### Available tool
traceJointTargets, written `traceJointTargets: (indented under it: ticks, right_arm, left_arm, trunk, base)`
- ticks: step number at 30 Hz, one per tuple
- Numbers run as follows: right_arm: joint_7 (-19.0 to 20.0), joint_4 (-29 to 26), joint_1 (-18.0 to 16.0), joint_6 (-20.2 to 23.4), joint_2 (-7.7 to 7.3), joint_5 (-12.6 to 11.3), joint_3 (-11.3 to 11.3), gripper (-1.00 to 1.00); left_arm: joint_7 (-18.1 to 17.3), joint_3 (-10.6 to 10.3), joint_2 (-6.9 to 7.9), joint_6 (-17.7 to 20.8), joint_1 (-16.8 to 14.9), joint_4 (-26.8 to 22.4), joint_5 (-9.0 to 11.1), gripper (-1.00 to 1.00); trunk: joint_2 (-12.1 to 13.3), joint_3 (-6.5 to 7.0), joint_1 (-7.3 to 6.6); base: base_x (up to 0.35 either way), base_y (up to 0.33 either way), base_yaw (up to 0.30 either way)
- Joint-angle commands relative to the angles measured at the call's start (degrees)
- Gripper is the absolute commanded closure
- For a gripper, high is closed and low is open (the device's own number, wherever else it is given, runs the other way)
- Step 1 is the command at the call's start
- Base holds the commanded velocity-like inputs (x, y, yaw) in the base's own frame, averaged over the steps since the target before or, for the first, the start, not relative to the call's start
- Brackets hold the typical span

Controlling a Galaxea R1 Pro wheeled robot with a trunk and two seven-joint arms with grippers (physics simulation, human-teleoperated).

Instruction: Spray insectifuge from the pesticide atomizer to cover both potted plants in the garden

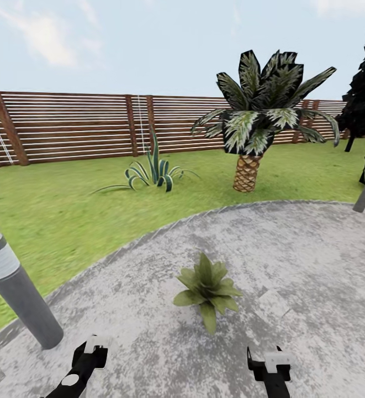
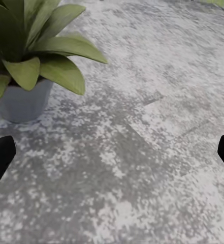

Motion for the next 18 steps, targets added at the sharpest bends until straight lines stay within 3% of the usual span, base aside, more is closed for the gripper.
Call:
traceJointTargets:
  ticks: [1,18]
  right_arm:
    - [-0.4,0.1,0.0,-0.1,0.02,0.6,-0.3,-1.0]
    - [-0.4,0.1,0.0,-0.1,0.0,0.6,-0.3,-1.0]
  left_arm:
    - [0.1,0.4,-0.02,-0.3,-0.1,0.1,-0.6,1.0]
    - [0.0,0.4,-0.02,-0.4,0.0,0.1,-0.7,1.0]
  trunk:
    - [0.0,-0.05,0.01]
    - [0.0,0.99,0.01]
  base:
    - [0.197,0.199,0.0]
    - [0.018,0.019,-0.202]
